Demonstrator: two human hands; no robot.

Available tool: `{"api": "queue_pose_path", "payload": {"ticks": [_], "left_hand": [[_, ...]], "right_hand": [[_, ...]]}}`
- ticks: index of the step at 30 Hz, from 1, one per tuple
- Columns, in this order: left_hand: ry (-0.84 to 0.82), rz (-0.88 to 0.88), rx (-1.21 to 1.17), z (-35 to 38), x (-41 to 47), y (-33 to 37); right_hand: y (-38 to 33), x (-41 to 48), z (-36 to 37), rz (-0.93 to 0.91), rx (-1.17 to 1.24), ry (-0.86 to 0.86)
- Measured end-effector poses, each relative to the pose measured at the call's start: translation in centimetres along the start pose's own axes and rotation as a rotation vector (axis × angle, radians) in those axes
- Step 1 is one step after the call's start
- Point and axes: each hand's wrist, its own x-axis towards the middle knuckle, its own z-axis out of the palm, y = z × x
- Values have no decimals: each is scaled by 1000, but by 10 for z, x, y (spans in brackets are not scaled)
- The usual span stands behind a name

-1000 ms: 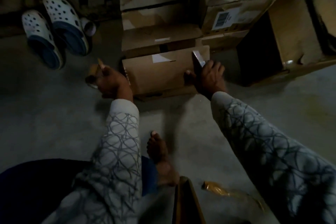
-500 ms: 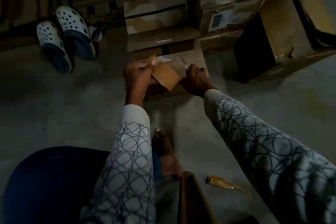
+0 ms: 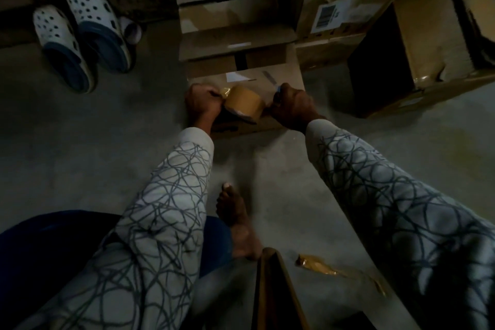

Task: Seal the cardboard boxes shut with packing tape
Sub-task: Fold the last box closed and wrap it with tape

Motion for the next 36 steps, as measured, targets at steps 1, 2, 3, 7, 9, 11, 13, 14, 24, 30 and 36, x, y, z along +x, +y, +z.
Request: {"api": "queue_pose_path", "payload": {"ticks": [1, 2, 3, 7, 9, 11, 13, 14, 24, 30, 36], "left_hand": [[20, -17, -21, 2, 4, -2], [27, -46, -51, 2, 4, -1], [36, -69, -84, 3, 4, -1], [47, -224, -414, 2, 2, -11], [112, -316, -562, 2, -2, -24], [198, -371, -661, 7, -6, -32], [211, -348, -710, 11, -25, -22], [226, -302, -691, 10, -38, -13], [247, 74, -199, -13, -152, 10], [-1, 358, 23, -10, -251, 7], [-160, 520, 124, -8, -318, 9]], "right_hand": [[1, 0, 1, -2, -3, 3], [2, 0, 2, -8, -9, 3], [2, -1, 2, -17, -12, 4], [3, -3, 5, -30, -4, 34], [3, -4, 2, -28, -8, 40], [0, -9, -1, -77, -58, 10], [1, -15, 0, -72, -50, 16], [1, -20, 0, -46, -27, 24], [25, -116, -36, 103, 21, 47], [50, -195, -50, 147, 64, 166], [75, -260, -48, 169, 54, 239]]}}
